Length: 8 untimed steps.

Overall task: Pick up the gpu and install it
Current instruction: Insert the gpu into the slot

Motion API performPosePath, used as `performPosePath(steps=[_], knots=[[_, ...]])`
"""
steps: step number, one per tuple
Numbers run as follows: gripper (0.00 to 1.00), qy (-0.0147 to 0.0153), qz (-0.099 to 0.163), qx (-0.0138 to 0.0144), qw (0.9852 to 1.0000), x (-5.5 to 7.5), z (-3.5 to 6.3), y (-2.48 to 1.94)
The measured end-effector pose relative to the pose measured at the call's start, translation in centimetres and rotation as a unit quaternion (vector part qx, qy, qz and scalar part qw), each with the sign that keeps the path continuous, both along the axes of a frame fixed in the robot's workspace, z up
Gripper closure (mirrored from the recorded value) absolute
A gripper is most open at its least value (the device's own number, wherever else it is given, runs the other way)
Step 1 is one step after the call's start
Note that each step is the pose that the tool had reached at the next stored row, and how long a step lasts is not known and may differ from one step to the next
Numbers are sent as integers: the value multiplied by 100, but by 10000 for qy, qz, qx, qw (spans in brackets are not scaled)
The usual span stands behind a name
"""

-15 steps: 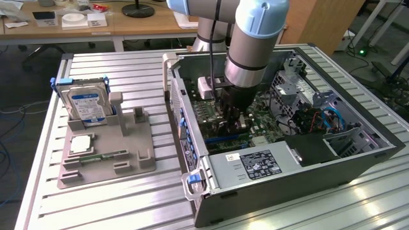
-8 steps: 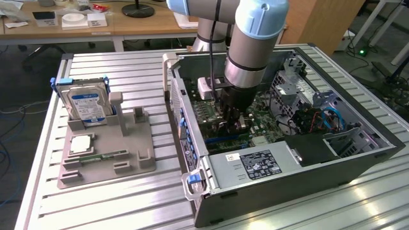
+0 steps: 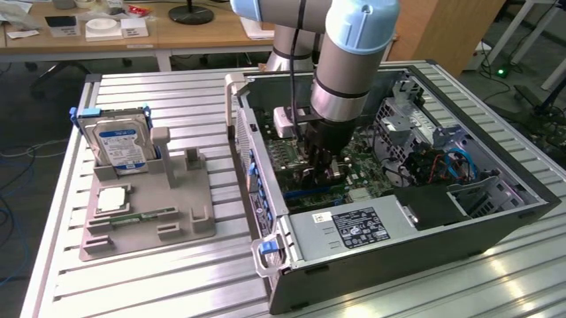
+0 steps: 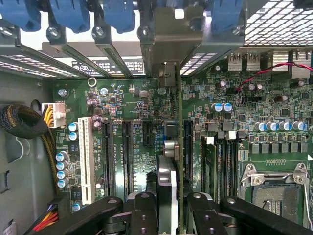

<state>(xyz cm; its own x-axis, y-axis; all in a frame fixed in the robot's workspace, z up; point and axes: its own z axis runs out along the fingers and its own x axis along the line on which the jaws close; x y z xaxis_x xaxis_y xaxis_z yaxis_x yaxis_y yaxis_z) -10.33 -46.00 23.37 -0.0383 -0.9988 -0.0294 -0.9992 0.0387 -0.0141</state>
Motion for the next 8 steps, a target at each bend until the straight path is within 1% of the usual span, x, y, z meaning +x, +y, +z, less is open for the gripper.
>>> performPosePath(steps=[3, 5, 8], knots=[[72, 0, 0, 0, 10000, 0, 3, 0], [72, 0, 0, 0, 10000, -2, 29, 0], [72, 0, 0, 0, 10000, -2, 30, 0]])
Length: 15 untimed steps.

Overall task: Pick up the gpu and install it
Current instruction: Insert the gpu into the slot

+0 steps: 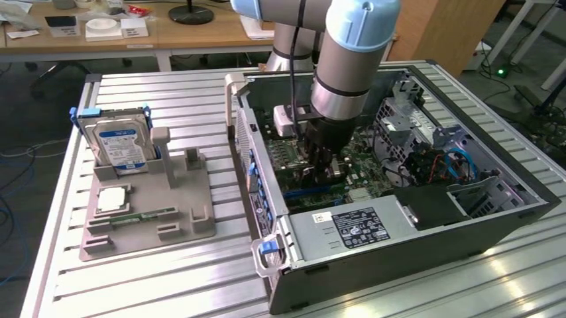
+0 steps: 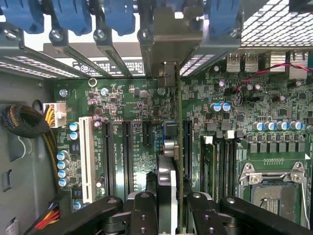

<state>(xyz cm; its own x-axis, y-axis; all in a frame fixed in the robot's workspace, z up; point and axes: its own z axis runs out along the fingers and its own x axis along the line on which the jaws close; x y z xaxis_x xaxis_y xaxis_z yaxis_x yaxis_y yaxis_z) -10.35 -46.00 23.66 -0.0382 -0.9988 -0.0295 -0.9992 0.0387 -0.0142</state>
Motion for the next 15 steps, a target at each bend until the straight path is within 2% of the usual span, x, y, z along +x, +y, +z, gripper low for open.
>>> performPosePath(steps=[15], knots=[[72, 0, -6, -1, 10000, 0, -37, -2]])
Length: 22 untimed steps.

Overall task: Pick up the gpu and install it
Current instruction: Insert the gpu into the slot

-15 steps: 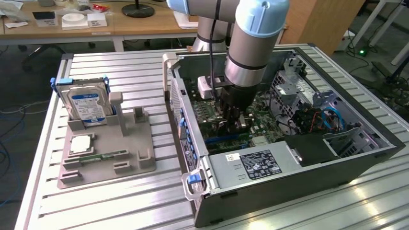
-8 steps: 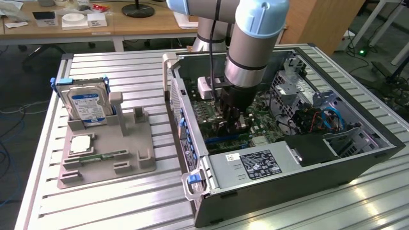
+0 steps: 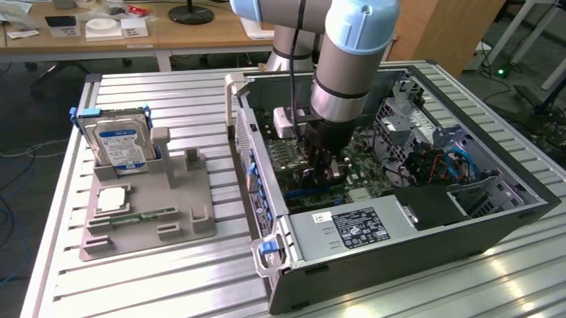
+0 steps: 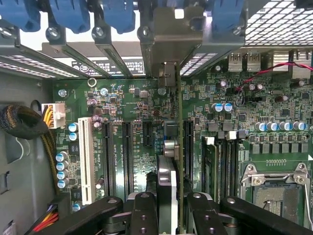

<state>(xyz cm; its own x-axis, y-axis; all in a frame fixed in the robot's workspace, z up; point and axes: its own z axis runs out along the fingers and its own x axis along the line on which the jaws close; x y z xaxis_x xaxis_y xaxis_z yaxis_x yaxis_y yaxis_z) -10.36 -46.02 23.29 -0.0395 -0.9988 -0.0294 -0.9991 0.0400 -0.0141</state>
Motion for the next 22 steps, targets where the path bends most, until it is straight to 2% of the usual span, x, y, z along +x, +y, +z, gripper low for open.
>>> performPosePath(steps=[22], knots=[[72, 0, 0, -1, 10000, 0, 2, 1]])
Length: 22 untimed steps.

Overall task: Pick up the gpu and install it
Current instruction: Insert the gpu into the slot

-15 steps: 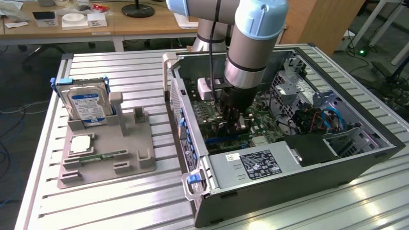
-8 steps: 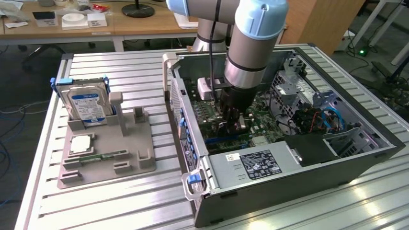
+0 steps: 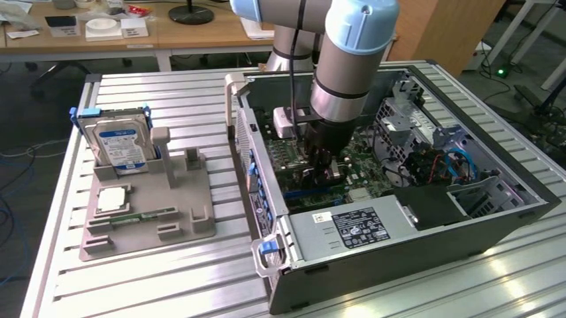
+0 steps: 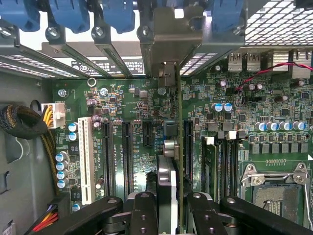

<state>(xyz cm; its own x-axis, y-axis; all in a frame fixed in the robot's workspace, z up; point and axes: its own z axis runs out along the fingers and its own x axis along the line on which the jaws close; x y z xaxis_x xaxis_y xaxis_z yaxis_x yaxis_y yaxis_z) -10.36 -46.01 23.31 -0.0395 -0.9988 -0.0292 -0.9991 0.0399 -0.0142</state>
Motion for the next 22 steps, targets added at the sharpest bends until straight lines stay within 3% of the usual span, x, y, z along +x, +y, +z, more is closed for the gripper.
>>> performPosePath(steps=[18, 22], knots=[[72, 0, 0, 0, 10000, -4, 37, 0], [72, 0, -1, 25, 10000, -5, 38, 0]])
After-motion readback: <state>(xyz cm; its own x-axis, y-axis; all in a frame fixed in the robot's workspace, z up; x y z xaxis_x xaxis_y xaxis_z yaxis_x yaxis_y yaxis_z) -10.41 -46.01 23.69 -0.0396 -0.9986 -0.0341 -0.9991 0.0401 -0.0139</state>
